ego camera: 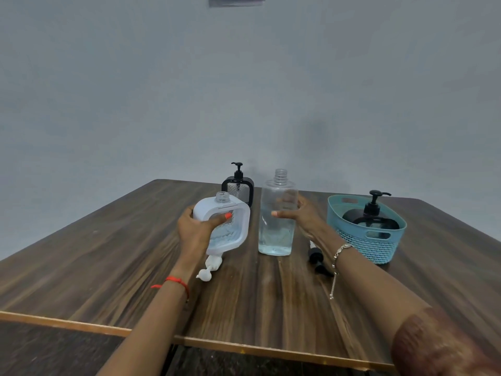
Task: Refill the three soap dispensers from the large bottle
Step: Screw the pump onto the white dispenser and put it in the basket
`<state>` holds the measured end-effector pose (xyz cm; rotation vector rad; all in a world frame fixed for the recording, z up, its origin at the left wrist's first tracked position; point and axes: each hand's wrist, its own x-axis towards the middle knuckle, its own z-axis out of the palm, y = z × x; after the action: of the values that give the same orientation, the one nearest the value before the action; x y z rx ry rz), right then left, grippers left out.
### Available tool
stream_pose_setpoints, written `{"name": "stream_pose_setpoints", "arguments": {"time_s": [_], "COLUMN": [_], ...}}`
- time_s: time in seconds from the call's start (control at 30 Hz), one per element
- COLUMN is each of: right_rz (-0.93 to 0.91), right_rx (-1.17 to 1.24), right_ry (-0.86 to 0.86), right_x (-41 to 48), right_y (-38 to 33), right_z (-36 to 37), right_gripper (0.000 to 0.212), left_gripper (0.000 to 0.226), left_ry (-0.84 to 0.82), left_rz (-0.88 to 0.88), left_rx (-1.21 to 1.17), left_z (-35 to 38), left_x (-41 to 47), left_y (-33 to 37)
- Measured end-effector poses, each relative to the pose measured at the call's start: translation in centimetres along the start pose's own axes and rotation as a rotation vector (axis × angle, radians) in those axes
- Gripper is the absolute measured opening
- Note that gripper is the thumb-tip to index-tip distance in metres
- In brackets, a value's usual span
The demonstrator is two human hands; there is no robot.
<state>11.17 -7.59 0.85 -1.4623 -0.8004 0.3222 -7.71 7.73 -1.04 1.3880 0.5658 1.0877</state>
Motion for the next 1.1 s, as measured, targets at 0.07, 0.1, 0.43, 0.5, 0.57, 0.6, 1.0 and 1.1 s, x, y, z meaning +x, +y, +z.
{"name": "stream_pose_setpoints", "arguments": {"time_s": [0.07,0.1,0.43,0.5,0.57,0.6,1.0,1.1], "right_rz": [0.014,0.018,-0.806,-0.828,-0.716,-0.654,-0.526,-0.434], "right_rx": [0.002,-0.024,-0.501,-0.717,-0.906,-0.989,-0.780,-0.486], "right_ry": [-0.036,-0.059,0.292,-0.046,-0.321,-0.419,-0.430,-0.207], "right_x": [0.0,0.0,-5.1,-6.5,-6.9,-6.8,-6.3,-6.2], "right_y": [0.1,-0.2,-4.0,-2.2,-0.5,0.1,-2.9,-7.1], "right_z": [-0.4,-0.6,5.9,7.7,9.2,9.8,10.8,8.6], "right_gripper": [0.075,0.083,0.005,0.015,0.022,0.034,0.021,0.029], "left_gripper": [0.057,0.057,0.044,0.046,0.049,0.050,0.049,0.050], "left_ry": [0.002,-0.002,0.078,0.102,0.121,0.127,0.111,0.049], "left_rz": [0.000,-0.003,-0.002,0.005,0.015,0.022,0.017,0.017], "left_rx": [0.005,0.000,-0.051,-0.060,-0.055,-0.052,-0.017,-0.019], "left_z": [-0.2,-0.2,-0.2,-0.6,-1.2,-1.4,-2.8,-2.3], "left_x": [0.2,0.3,0.6,1.0,1.0,0.9,0.5,0.2], "left_y": [-0.2,-0.3,1.4,1.8,2.2,2.5,3.2,3.5]}}
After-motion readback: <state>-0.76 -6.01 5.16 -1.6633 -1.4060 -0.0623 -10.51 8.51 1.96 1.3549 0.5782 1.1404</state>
